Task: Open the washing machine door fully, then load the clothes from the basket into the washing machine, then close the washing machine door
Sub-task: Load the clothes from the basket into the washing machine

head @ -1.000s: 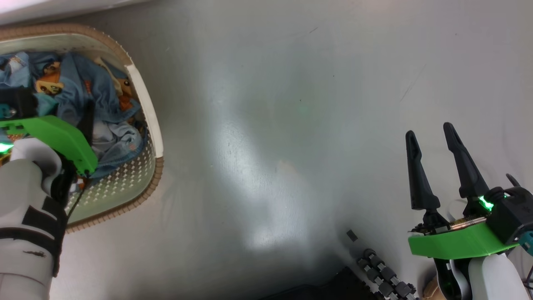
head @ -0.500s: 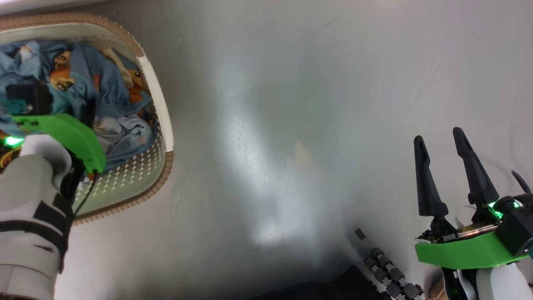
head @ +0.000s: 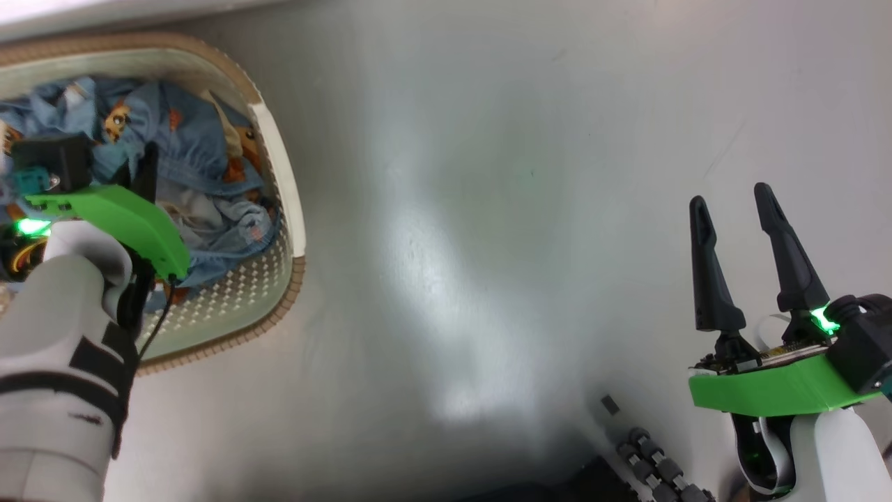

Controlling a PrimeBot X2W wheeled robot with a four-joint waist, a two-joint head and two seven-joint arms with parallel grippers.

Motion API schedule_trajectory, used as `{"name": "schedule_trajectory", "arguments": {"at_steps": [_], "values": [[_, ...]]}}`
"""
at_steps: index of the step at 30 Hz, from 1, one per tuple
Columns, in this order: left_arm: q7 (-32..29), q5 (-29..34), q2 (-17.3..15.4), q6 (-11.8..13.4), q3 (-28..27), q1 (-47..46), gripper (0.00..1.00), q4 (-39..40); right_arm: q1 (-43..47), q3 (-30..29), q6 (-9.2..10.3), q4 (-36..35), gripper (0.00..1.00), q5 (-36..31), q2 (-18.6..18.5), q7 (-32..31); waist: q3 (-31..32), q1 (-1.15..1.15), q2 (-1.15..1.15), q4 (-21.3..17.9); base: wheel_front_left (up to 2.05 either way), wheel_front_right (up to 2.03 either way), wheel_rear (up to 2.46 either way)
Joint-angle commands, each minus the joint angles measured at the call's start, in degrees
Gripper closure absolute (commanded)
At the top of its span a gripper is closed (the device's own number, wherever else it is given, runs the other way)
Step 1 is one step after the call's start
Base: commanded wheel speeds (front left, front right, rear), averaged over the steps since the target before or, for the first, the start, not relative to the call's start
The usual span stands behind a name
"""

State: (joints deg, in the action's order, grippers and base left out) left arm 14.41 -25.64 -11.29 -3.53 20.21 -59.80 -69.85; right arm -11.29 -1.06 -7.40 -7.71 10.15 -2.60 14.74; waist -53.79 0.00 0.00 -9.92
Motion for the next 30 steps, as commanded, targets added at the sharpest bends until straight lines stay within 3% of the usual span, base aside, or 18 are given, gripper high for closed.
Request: {"name": "schedule_trajectory", "arguments": {"at_steps": [1,4,11,18,30], "values": [[0.5,-0.3,-2.4,1.0,-1.5,3.2,1.00,1.5,1.5,1.0,-0.09,-0.6,0.00,0.5,-0.4,0.3,2.3,0.00,0.00,0.7,0.00,0.00,0.00],[0.6,0.0,-2.4,3.7,-4.6,8.6,1.00,10.1,0.9,1.1,-0.09,0.6,0.00,0.0,-0.3,0.3,5.8,0.00,0.00,1.8,0.00,0.00,0.00],[0.6,3.8,0.1,6.2,-11.6,24.2,1.00,26.3,1.0,1.9,-0.09,3.0,0.00,0.3,-0.3,0.3,15.9,0.00,0.00,3.5,0.00,0.00,0.00],[0.6,9.0,4.0,6.2,-16.4,36.4,1.00,37.5,4.6,2.1,-0.09,5.8,0.00,0.5,-0.3,0.3,26.8,0.00,0.00,5.9,0.00,0.00,0.00],[0.6,14.6,7.5,6.3,-23.0,54.9,1.00,53.0,11.7,3.2,-0.09,8.4,0.00,1.0,-0.4,0.3,41.7,0.00,0.00,7.2,0.00,0.00,0.00]]}}
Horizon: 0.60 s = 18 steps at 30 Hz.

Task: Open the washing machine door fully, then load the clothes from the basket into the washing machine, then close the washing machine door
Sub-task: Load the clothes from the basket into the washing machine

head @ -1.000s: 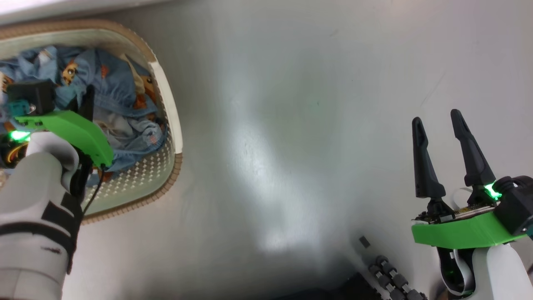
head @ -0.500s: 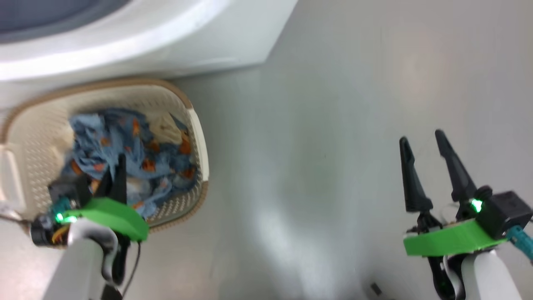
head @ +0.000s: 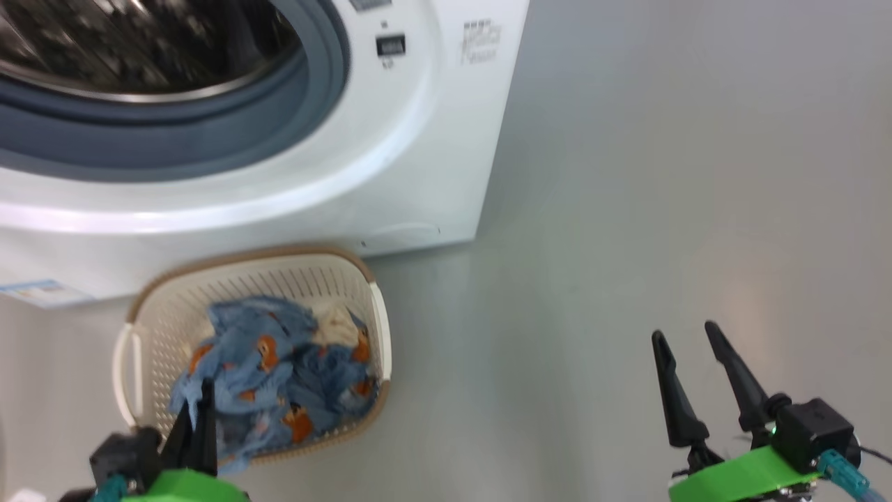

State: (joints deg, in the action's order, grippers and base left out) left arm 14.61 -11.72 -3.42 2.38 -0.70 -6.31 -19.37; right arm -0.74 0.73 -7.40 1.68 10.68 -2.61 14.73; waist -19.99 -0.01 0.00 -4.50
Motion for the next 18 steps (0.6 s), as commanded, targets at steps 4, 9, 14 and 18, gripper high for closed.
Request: {"name": "schedule_trajectory", "arguments": {"at_steps": [4,9,14,18], "values": [[0.4,1.5,0.2,1.2,-3.1,6.0,1.00,7.3,2.9,1.5,-0.09,-0.6,0.00,0.6,-0.7,0.3,11.1,0.01,0.00,1.9,0.00,0.00,0.00],[0.4,1.7,0.4,2.6,-3.0,9.8,1.00,11.8,4.6,1.4,-0.09,-0.4,0.00,0.7,-0.9,0.3,13.8,0.01,0.00,2.2,0.00,0.00,0.00],[0.4,0.9,0.5,4.8,-1.6,13.5,1.00,17.3,6.4,1.2,-0.09,-0.1,0.00,0.6,-1.2,0.3,16.9,0.01,0.00,2.8,0.00,0.00,0.00],[0.4,0.1,0.5,7.3,0.0,16.8,1.00,21.0,8.1,1.5,-0.09,-0.1,0.00,0.6,-1.4,0.3,19.3,0.01,0.00,3.4,0.00,0.00,0.00]]}}
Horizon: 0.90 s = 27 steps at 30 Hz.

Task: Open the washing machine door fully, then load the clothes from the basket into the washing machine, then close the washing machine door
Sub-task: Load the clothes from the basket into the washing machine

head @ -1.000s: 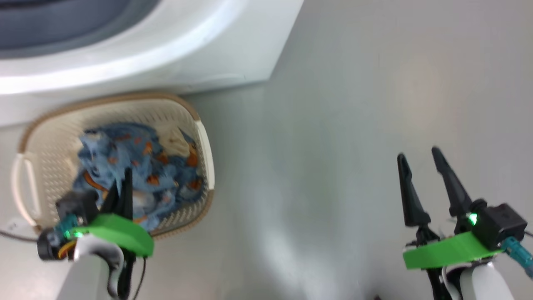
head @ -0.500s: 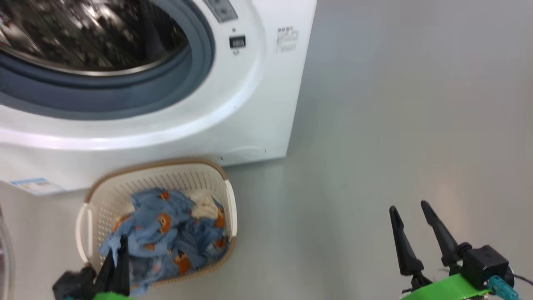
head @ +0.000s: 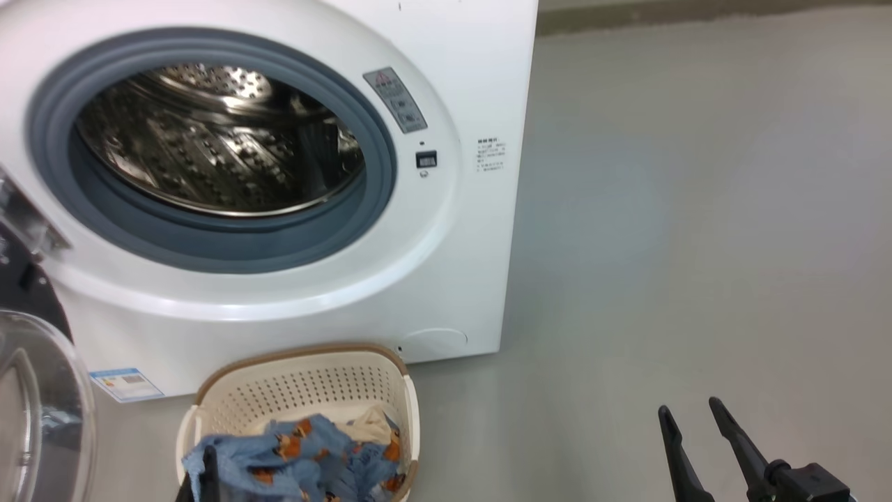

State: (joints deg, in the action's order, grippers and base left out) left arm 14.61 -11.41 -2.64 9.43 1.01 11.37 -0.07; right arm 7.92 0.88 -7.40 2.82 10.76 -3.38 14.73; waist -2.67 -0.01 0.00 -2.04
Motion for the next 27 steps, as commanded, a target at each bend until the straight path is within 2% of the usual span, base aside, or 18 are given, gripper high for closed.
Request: {"name": "schedule_trajectory", "arguments": {"at_steps": [1,13,27], "values": [[0.4,-0.2,-0.2,0.5,-1.5,-0.4,1.00,2.1,-0.4,1.3,-0.09,-1.2,0.00,0.5,-0.7,0.3,2.2,0.01,0.00,1.0,0.00,0.00,0.00],[0.4,0.3,-0.2,3.2,-1.6,4.3,1.00,7.0,0.8,0.8,-0.09,-0.6,0.00,0.2,-1.4,0.3,5.8,0.01,0.00,1.7,0.00,0.00,0.00],[0.4,0.8,-0.2,3.8,-1.5,5.5,1.00,9.6,0.9,1.1,-0.09,-0.6,0.00,0.4,-0.8,0.3,6.2,0.01,0.00,1.2,0.00,0.00,0.00]]}}
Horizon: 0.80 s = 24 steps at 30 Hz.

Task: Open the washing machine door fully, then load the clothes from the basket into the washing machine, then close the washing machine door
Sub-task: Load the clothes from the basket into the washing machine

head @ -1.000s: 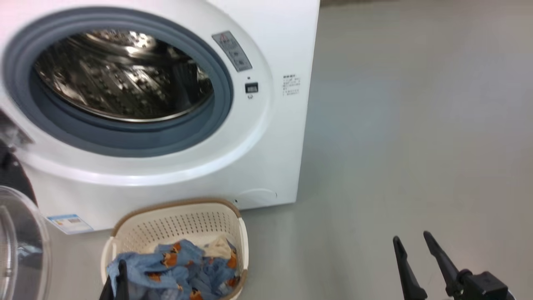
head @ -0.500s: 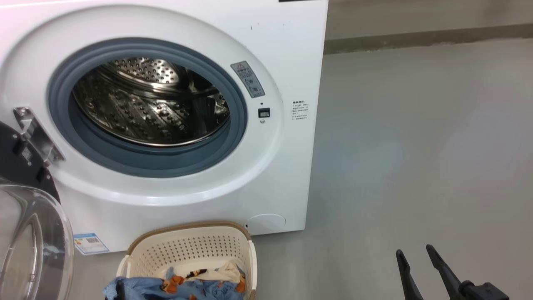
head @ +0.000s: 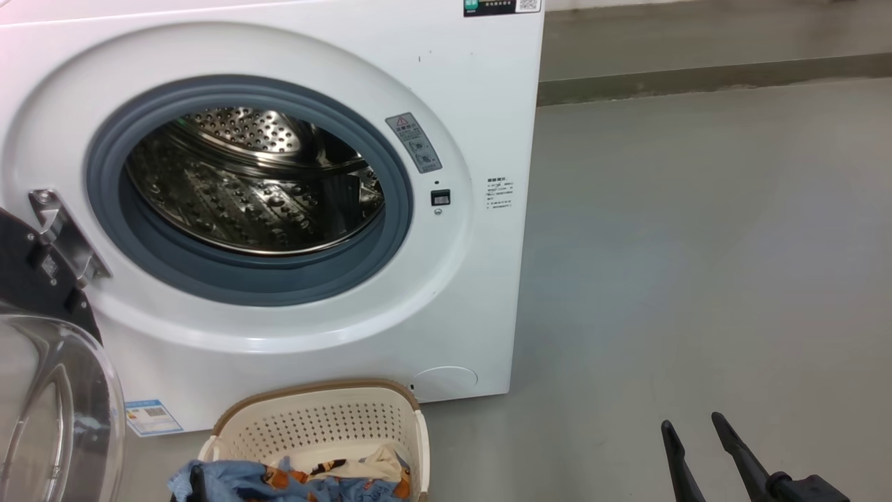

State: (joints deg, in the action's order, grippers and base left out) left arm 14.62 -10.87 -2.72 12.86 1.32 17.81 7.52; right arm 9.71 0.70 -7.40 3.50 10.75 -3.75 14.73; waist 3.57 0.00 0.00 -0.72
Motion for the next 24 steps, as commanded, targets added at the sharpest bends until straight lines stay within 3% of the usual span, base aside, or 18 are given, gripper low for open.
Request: {"name": "schedule_trajectory", "arguments": {"at_steps": [1,14,24], "values": [[0.4,0.2,-0.2,0.4,-1.8,-1.0,1.00,2.0,-1.0,1.4,-0.09,-1.3,0.00,0.4,-0.4,0.3,-0.1,0.00,0.00,-0.3,0.00,0.00,0.00],[0.4,-0.7,-0.2,-0.2,-1.8,-6.7,1.00,0.1,-2.1,2.2,-0.09,-1.2,0.00,0.5,-0.1,0.3,-1.7,0.00,0.00,-3.3,0.00,0.00,0.00],[0.4,1.2,-0.2,-3.2,-5.4,-15.7,1.00,-4.9,-3.3,2.8,-0.09,-0.8,0.00,0.9,0.3,0.3,-3.3,0.00,0.00,-7.8,0.00,0.00,0.00]]}}
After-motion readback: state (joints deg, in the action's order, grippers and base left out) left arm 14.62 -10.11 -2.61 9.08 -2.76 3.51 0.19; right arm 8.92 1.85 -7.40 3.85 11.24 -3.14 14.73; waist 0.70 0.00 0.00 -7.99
